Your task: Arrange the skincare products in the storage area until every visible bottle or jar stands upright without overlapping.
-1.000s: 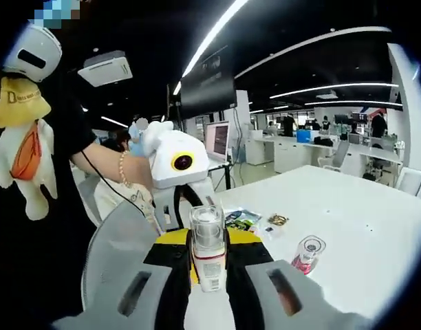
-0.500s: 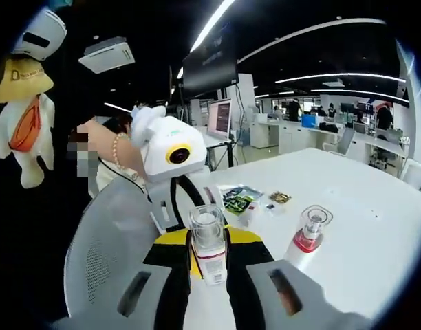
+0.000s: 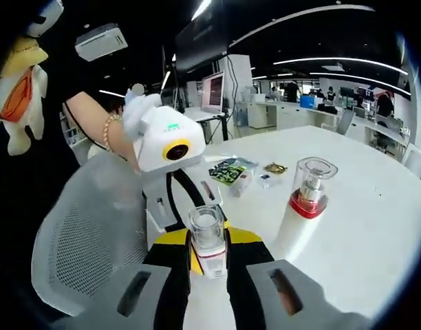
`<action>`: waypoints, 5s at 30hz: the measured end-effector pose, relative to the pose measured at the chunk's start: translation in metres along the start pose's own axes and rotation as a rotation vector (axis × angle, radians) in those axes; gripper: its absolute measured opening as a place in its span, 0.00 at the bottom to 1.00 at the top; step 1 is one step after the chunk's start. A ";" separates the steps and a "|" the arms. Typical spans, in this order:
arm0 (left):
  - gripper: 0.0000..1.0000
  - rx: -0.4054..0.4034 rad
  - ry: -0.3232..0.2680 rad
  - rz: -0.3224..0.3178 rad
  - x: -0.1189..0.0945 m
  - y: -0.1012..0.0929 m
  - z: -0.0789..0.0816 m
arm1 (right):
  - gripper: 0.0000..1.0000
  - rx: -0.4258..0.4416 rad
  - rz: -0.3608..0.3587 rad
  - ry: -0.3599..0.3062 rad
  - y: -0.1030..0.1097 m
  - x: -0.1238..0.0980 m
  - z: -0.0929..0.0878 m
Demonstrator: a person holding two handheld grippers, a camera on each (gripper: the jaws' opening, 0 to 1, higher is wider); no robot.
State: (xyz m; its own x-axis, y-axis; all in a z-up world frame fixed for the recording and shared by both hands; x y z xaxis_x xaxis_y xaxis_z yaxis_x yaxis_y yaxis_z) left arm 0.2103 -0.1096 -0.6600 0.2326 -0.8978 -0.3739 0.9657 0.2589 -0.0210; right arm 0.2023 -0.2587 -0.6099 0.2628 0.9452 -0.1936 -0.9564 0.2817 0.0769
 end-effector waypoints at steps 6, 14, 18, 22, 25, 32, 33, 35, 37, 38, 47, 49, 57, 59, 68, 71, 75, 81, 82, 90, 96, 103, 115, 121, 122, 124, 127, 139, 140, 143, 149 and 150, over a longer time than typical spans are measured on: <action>0.22 0.004 0.001 0.001 0.007 0.002 -0.001 | 0.18 -0.002 0.004 0.019 -0.005 0.003 -0.006; 0.22 0.000 -0.026 0.018 0.016 0.017 -0.006 | 0.19 -0.015 -0.013 0.007 -0.016 0.005 -0.009; 0.22 -0.001 -0.037 0.026 0.019 0.023 -0.007 | 0.19 -0.017 -0.019 0.004 -0.024 0.004 -0.009; 0.22 -0.001 -0.047 0.034 0.023 0.030 -0.006 | 0.19 -0.018 -0.021 0.001 -0.033 0.004 -0.008; 0.22 -0.005 -0.056 0.039 0.026 0.037 -0.006 | 0.19 -0.020 -0.019 0.003 -0.038 0.005 -0.007; 0.23 0.000 -0.062 0.040 0.027 0.044 -0.004 | 0.19 -0.029 -0.012 0.007 -0.048 0.008 -0.005; 0.23 0.001 -0.062 0.039 0.027 0.044 -0.003 | 0.19 -0.029 -0.013 0.006 -0.048 0.008 -0.005; 0.23 0.006 -0.062 0.037 0.029 0.049 -0.004 | 0.19 -0.029 -0.015 0.004 -0.050 0.008 -0.005; 0.23 0.007 -0.062 0.036 0.028 0.048 -0.004 | 0.19 -0.029 -0.016 0.004 -0.051 0.008 -0.005; 0.23 0.008 -0.062 0.035 0.027 0.047 -0.003 | 0.19 -0.028 -0.016 0.003 -0.052 0.008 -0.005; 0.24 0.007 -0.060 0.035 0.027 0.050 -0.003 | 0.19 -0.028 -0.023 0.002 -0.054 0.008 -0.006; 0.23 0.007 -0.059 0.033 0.028 0.050 -0.003 | 0.19 -0.027 -0.024 0.001 -0.055 0.008 -0.006; 0.23 -0.004 -0.052 0.039 0.026 0.050 -0.002 | 0.19 -0.029 -0.023 0.000 -0.055 0.009 -0.007; 0.23 -0.003 -0.054 0.041 0.024 0.049 -0.001 | 0.19 -0.028 -0.025 -0.004 -0.055 0.010 -0.007; 0.24 -0.006 -0.048 0.049 0.020 0.051 -0.002 | 0.19 -0.030 -0.030 0.002 -0.055 0.009 -0.006; 0.24 -0.005 -0.047 0.051 0.017 0.048 -0.002 | 0.19 -0.033 -0.027 0.001 -0.054 0.010 -0.005; 0.23 -0.005 -0.042 0.059 0.016 0.049 -0.003 | 0.19 -0.032 -0.023 0.003 -0.054 0.011 -0.006; 0.21 -0.008 -0.041 0.072 0.015 0.045 -0.003 | 0.19 -0.033 -0.015 0.007 -0.054 0.011 -0.005; 0.21 -0.007 -0.043 0.077 0.015 0.043 -0.002 | 0.19 -0.032 -0.013 0.008 -0.054 0.011 -0.005; 0.21 -0.025 -0.050 0.116 0.017 0.040 -0.002 | 0.21 -0.038 -0.010 0.022 -0.055 0.009 -0.006; 0.21 -0.026 -0.046 0.117 0.016 0.040 -0.002 | 0.21 -0.039 -0.015 0.021 -0.055 0.008 -0.006; 0.24 -0.028 -0.041 0.120 0.011 0.043 -0.002 | 0.25 -0.027 -0.034 0.017 -0.053 0.004 -0.007; 0.34 -0.039 -0.040 0.142 -0.003 0.043 0.001 | 0.33 0.014 -0.093 -0.006 -0.041 -0.009 -0.008; 0.41 -0.074 -0.032 0.168 -0.016 0.043 -0.001 | 0.39 0.030 -0.133 -0.023 -0.032 -0.016 -0.006; 0.42 -0.083 -0.032 0.173 -0.018 0.044 -0.002 | 0.41 0.033 -0.139 -0.024 -0.030 -0.017 -0.006; 0.43 -0.100 -0.028 0.188 -0.022 0.043 -0.003 | 0.45 0.032 -0.159 -0.029 -0.027 -0.019 -0.006; 0.48 -0.133 -0.022 0.211 -0.030 0.041 -0.003 | 0.48 0.045 -0.177 -0.033 -0.022 -0.022 -0.006; 0.58 -0.247 -0.049 0.327 -0.072 0.033 -0.007 | 0.64 0.056 -0.262 -0.055 -0.002 -0.028 -0.001; 0.59 -0.248 -0.050 0.336 -0.076 0.031 -0.006 | 0.65 0.058 -0.270 -0.057 -0.001 -0.028 -0.001; 0.61 -0.265 -0.059 0.365 -0.087 0.027 -0.007 | 0.68 0.063 -0.280 -0.067 0.003 -0.029 0.000; 0.68 -0.273 -0.053 0.406 -0.110 0.020 -0.010 | 0.74 0.081 -0.285 -0.085 0.013 -0.030 -0.001; 0.69 -0.278 -0.054 0.409 -0.113 0.019 -0.010 | 0.75 0.087 -0.284 -0.088 0.014 -0.030 -0.001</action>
State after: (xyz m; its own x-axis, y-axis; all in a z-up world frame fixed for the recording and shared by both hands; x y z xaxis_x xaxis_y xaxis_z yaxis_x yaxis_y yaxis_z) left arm 0.2013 0.0008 -0.6276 0.5990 -0.7181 -0.3544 0.7284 0.6725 -0.1315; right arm 0.1811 -0.2833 -0.6036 0.5316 0.8363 -0.1344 -0.8296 0.5461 0.1162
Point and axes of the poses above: the point that each gripper's makers call its tool centre point, and the gripper's own axes: x roughly forward along the fingers, y roughly to its left, z roughly out of its top, the point moved 10 cm from there along -x, roughly backward along the fingers, and after that the axes turned 15 degrees about -y, right-handed, at the moved point
